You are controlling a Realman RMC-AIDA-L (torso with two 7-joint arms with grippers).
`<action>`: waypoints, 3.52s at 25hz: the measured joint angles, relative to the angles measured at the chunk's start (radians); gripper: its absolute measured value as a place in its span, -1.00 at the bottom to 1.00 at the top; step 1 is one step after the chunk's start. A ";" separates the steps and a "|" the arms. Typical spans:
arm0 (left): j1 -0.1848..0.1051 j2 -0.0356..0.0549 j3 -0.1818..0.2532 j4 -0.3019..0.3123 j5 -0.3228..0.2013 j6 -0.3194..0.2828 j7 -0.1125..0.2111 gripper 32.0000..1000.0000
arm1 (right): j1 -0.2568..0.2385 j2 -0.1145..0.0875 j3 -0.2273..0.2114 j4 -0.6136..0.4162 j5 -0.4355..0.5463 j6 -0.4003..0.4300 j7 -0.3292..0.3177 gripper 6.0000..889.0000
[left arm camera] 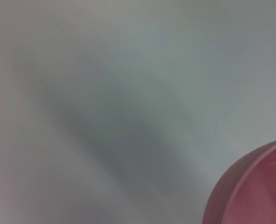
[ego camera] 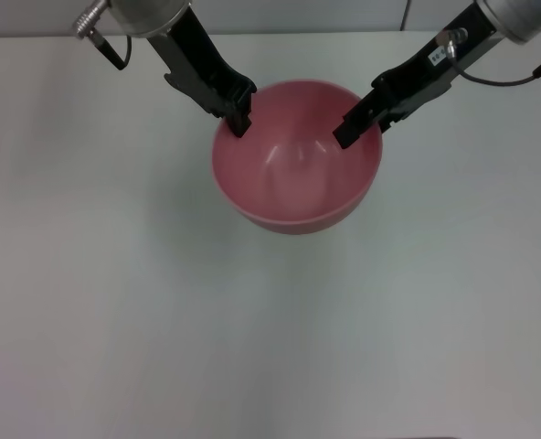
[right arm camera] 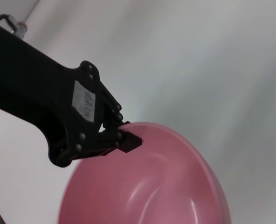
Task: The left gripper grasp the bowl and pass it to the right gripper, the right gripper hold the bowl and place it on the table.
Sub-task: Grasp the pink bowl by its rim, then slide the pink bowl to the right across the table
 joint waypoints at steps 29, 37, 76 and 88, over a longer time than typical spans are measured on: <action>-0.011 -0.0105 0.000 0.000 0.000 -0.008 -0.001 -0.72 | 0.013 0.002 -0.037 0.008 -0.040 -0.032 0.006 -0.57; -0.013 -0.0136 0.000 0.000 0.000 -0.009 -0.005 -0.70 | 0.013 0.003 -0.037 0.008 -0.050 -0.032 0.006 -0.61; -0.014 -0.0361 -0.004 0.052 -0.007 -0.037 0.017 0.55 | 0.011 0.002 -0.044 0.008 -0.052 -0.032 0.006 -0.91; -0.014 -0.0363 0.000 0.054 -0.008 -0.039 0.017 0.74 | 0.012 0.002 -0.044 0.008 -0.052 -0.032 0.006 -0.94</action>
